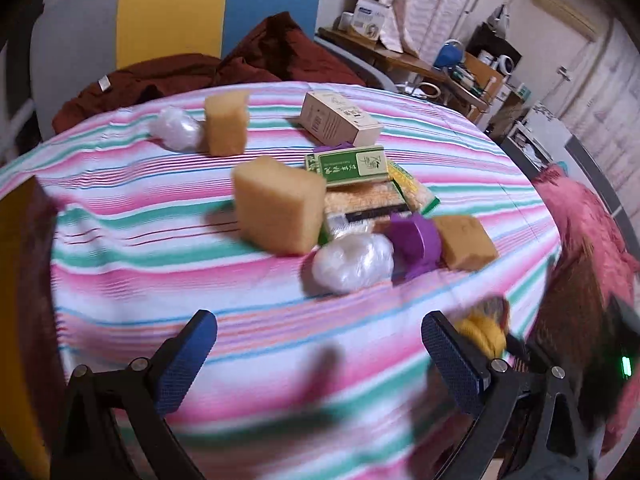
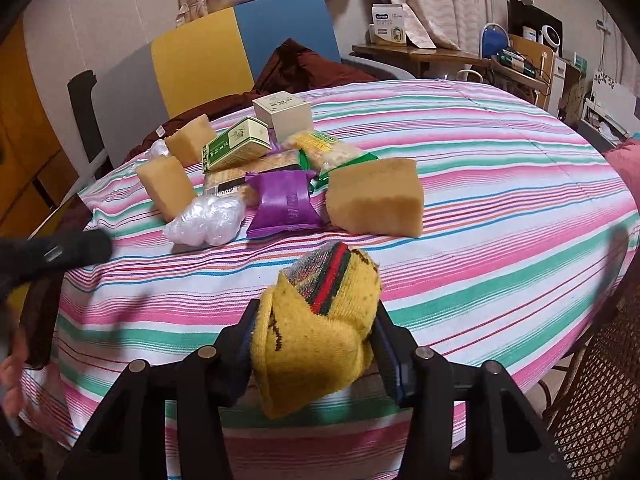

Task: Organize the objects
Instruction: 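Grasp the plastic-wrapped ball with the left tool while the right tool holds the sock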

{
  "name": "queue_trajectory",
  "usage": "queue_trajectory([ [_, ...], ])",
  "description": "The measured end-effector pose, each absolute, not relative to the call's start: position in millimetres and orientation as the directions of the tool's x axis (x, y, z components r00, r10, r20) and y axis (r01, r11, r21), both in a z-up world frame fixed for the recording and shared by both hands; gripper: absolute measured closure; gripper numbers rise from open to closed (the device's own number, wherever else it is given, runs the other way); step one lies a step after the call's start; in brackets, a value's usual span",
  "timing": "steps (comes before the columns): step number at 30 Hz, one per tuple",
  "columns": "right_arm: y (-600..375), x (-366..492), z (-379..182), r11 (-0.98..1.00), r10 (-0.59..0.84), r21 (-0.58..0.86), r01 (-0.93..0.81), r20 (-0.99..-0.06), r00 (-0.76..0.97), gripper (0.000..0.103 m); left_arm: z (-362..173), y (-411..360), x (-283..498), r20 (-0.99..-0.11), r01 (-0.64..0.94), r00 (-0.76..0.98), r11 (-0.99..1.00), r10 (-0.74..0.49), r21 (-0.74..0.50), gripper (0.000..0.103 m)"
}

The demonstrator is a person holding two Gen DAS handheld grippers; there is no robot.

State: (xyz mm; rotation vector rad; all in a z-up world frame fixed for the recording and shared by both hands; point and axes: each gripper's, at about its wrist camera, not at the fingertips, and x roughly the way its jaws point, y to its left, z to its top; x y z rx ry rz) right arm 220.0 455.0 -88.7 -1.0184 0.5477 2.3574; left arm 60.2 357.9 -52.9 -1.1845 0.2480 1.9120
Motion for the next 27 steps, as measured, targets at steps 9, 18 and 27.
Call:
queue_trajectory([
  [9, 459.7, 224.4, -91.7, -0.784, 0.261, 0.204, -0.587, -0.749, -0.609, 0.049, -84.0, 412.2, 53.8, -0.856, -0.731, -0.206, -0.656, 0.474, -0.187, 0.031],
  [18, 458.9, 222.3, -91.2, -0.786, 0.263, 0.199, -0.585, -0.749, -0.608, 0.048, -83.8, 419.1, 56.1, -0.835, -0.751, -0.211, -0.631, 0.509, -0.195, 0.063],
  [27, 455.5, 221.1, -89.2, -0.786, 0.284, 0.182, -0.591, -0.743, -0.606, 0.05, -84.3, 379.8, 59.9, -0.81, -0.774, -0.227, -0.605, 0.54, -0.187, 0.065],
])
